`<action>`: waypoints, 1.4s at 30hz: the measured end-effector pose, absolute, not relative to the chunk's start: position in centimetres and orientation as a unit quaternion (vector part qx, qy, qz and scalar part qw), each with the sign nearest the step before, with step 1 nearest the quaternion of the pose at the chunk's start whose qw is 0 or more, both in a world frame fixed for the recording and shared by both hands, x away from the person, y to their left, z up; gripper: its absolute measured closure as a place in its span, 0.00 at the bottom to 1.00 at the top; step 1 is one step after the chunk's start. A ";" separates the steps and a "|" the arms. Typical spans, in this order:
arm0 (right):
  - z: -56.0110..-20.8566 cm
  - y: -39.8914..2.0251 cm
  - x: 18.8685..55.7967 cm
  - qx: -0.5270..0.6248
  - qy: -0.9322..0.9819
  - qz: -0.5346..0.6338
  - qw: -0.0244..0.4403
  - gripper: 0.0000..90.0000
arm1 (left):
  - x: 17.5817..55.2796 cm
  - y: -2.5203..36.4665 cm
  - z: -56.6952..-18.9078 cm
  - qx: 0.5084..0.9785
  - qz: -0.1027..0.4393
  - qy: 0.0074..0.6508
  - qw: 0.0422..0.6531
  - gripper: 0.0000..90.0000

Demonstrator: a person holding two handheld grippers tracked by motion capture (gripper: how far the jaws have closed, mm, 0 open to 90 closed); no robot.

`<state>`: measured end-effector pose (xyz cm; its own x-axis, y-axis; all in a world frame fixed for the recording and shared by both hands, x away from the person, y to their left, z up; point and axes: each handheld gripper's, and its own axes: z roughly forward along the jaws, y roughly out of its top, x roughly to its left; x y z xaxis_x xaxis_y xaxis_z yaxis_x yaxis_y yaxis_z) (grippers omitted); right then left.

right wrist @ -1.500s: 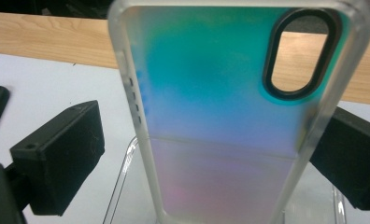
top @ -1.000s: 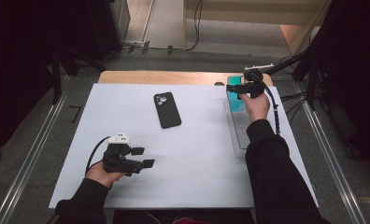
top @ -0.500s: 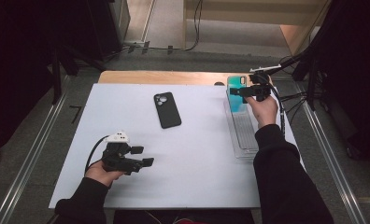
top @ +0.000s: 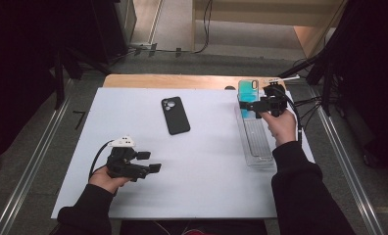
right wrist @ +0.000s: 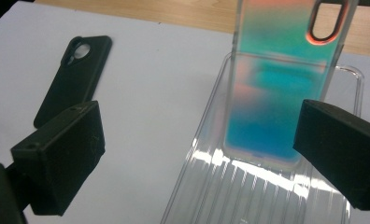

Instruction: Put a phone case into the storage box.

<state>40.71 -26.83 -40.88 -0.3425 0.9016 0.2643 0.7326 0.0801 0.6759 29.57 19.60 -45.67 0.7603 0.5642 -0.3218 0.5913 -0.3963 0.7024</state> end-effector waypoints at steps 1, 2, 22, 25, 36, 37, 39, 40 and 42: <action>-40.9 -26.7 40.5 0.559 0.728 0.381 0.112 0.01 | 29.6 19.6 -45.7 0.834 -0.018 0.346 0.429 0.31; -40.9 -26.6 40.1 0.555 0.730 0.383 0.107 0.01 | 29.6 19.6 -45.6 0.834 -0.018 0.347 0.429 0.31; -40.6 -24.0 33.8 0.453 0.793 0.402 0.064 0.24 | 29.6 20.1 -45.1 0.834 -0.023 0.343 0.431 0.31; -40.8 -23.6 33.1 0.440 0.801 0.403 0.051 0.26 | 29.5 20.0 -45.0 0.834 -0.024 0.344 0.431 0.31; -42.1 -23.0 30.1 0.410 0.813 0.412 0.018 0.27 | 28.9 20.1 -44.8 0.834 -0.029 0.343 0.431 0.31; -42.2 -22.9 29.9 0.409 0.814 0.412 0.017 0.27 | 28.9 20.1 -44.7 0.835 -0.029 0.342 0.430 0.31; -42.5 -22.8 29.3 0.405 0.817 0.411 0.012 0.27 | 28.7 20.2 -44.7 0.833 -0.032 0.344 0.432 0.31; -42.7 -22.8 29.1 0.404 0.817 0.411 0.011 0.28 | 28.7 20.2 -44.7 0.832 -0.033 0.345 0.433 0.31; -43.0 -22.7 28.6 0.400 0.819 0.411 0.008 0.28 | 28.6 20.2 -44.7 0.832 -0.035 0.346 0.433 0.31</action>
